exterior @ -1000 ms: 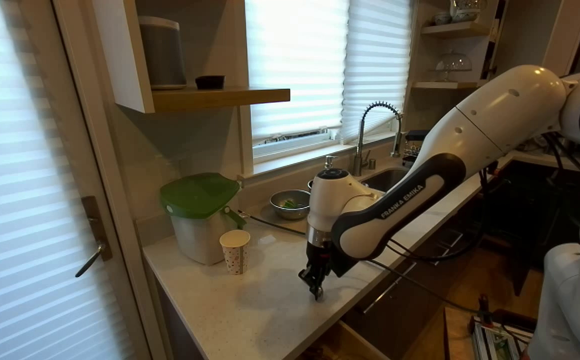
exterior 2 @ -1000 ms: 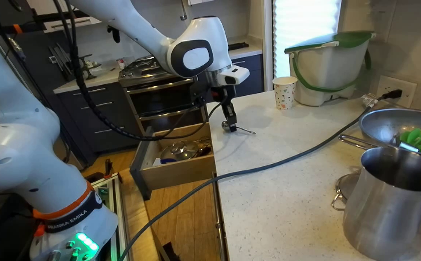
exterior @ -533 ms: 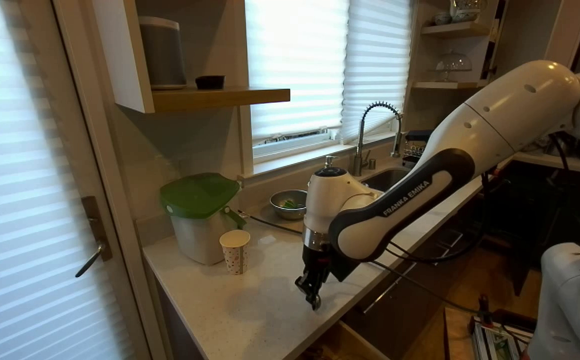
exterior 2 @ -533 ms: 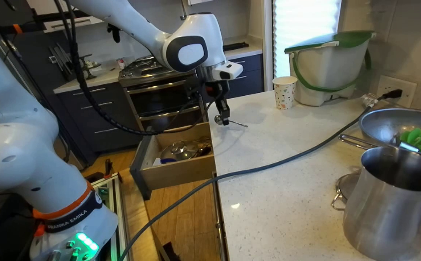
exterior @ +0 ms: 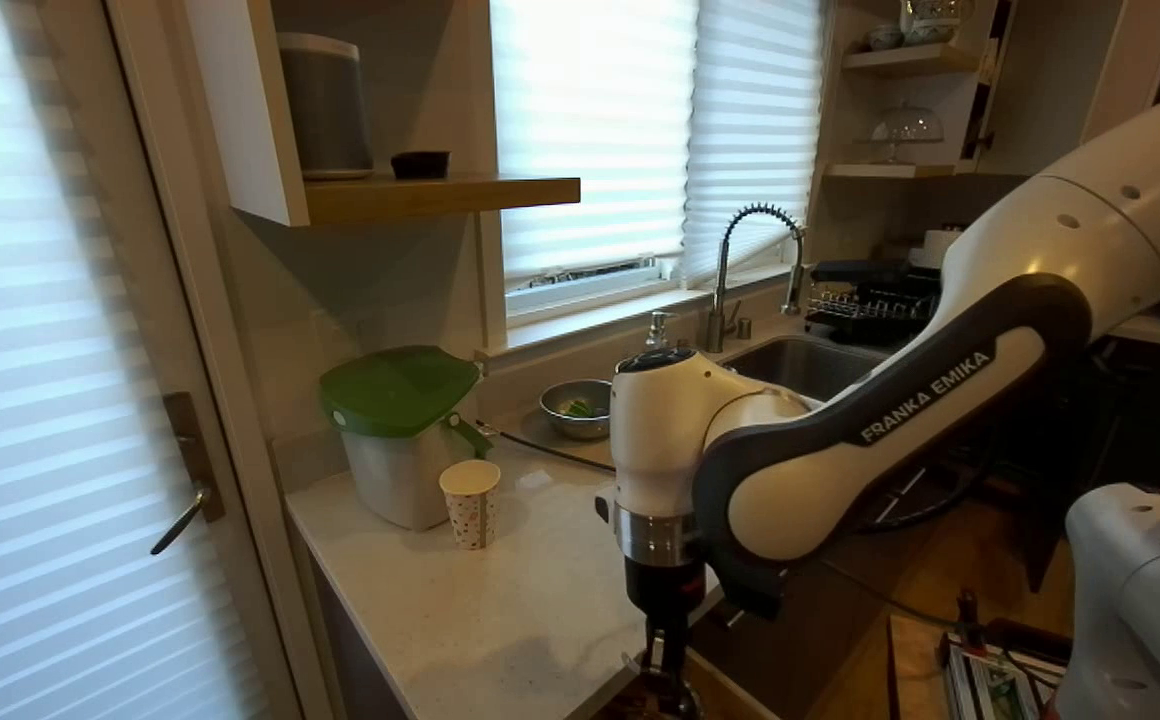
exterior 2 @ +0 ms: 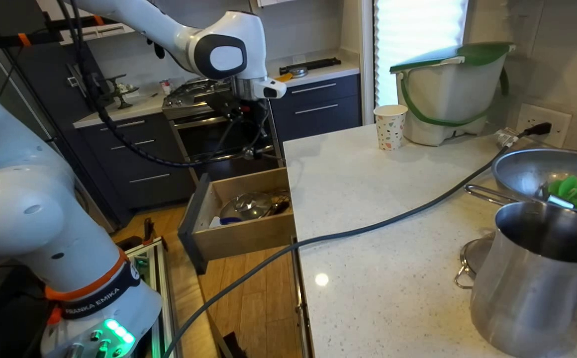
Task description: Move the spoon from the countertop to the drawer then close the drawer
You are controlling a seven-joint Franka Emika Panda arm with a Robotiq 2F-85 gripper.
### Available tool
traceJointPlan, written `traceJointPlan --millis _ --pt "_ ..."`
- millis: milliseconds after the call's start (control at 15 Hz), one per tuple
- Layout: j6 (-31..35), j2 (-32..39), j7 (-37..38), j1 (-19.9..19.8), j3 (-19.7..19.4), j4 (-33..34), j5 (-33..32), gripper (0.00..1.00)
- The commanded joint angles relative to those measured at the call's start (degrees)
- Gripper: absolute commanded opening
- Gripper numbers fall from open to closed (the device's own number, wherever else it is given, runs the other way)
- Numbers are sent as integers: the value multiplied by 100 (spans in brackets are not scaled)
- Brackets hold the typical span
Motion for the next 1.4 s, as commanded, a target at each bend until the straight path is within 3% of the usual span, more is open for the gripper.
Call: traceJointPlan --millis 0,600,800,1267,1333 --pt "-183 -28 -597 176 80 -249 -56 3" --pt "554 770 -1106 103 80 -764 -963 3" --pt "1088 1126 -913 4 20 -871 -1523 3" --pt "1948 1690 -544 -72 -143 -894 -2058 3" --pt "1995 1732 -496 -75 -167 -885 -2088 38"
